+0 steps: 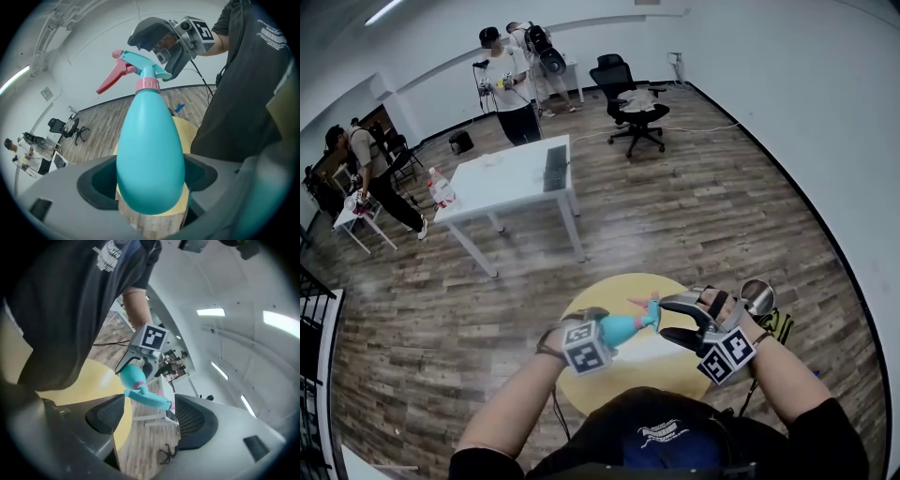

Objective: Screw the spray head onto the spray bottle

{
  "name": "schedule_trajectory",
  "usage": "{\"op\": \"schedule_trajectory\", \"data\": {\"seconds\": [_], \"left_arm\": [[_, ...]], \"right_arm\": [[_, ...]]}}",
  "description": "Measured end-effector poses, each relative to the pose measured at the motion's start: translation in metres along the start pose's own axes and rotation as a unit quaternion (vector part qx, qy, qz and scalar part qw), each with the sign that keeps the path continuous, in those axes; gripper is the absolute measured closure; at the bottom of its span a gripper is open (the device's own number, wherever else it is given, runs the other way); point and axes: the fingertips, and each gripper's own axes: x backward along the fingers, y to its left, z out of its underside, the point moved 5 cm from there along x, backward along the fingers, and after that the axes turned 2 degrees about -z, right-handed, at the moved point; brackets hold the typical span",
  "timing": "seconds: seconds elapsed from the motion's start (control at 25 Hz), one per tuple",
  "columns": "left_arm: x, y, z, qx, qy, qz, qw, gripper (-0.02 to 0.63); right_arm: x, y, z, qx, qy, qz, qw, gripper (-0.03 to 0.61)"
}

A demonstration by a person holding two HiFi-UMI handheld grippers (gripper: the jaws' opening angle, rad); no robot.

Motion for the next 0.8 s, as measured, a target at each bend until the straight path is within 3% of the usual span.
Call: {"op": "schedule_trajectory", "data": {"seconds": [0.08, 0.2, 0.32, 0.44, 0.52, 0.6, 0.72, 0.8], "left_arm": [[-0.004, -0.003, 0.004, -0.016, 0.014, 0.004, 0.9998, 0.176], [-0.006, -0.007, 0.01, -0.029, 0.024, 0.008, 0.9993, 0.176], [-0.007, -0.012, 0.012, -0.027, 0.022, 0.011, 0.9993, 0.176], [-0.009, -0.014, 0.013, -0.02, 0.019, 0.009, 0.9996, 0.176], [-0.007, -0.009, 0.014, -0.013, 0.015, 0.005, 0.9998, 0.176], [-0.004, -0.004, 0.014, -0.008, 0.011, 0.001, 0.9999, 0.176], [-0.003, -0.003, 0.009, -0.008, 0.003, -0.002, 1.0, 0.176], [-0.003, -0.005, 0.004, -0.01, 0.0, -0.003, 0.9999, 0.176]], "right_arm": [[-0.009, 0.011, 0.0, 0.051, 0.018, -0.014, 0.998, 0.213], [-0.017, 0.023, 0.004, 0.083, 0.035, -0.027, 0.996, 0.216], [-0.02, 0.032, 0.003, 0.089, 0.035, -0.041, 0.995, 0.227], [-0.018, 0.033, -0.002, 0.055, 0.023, -0.054, 0.997, 0.258], [-0.016, 0.025, -0.007, -0.009, 0.002, -0.064, 0.998, 0.298], [-0.014, 0.01, -0.01, -0.12, -0.037, -0.065, 0.99, 0.341], [-0.013, -0.01, -0.008, -0.292, -0.08, -0.068, 0.951, 0.37], [-0.012, -0.017, -0.006, -0.372, -0.096, -0.075, 0.92, 0.37]]}}
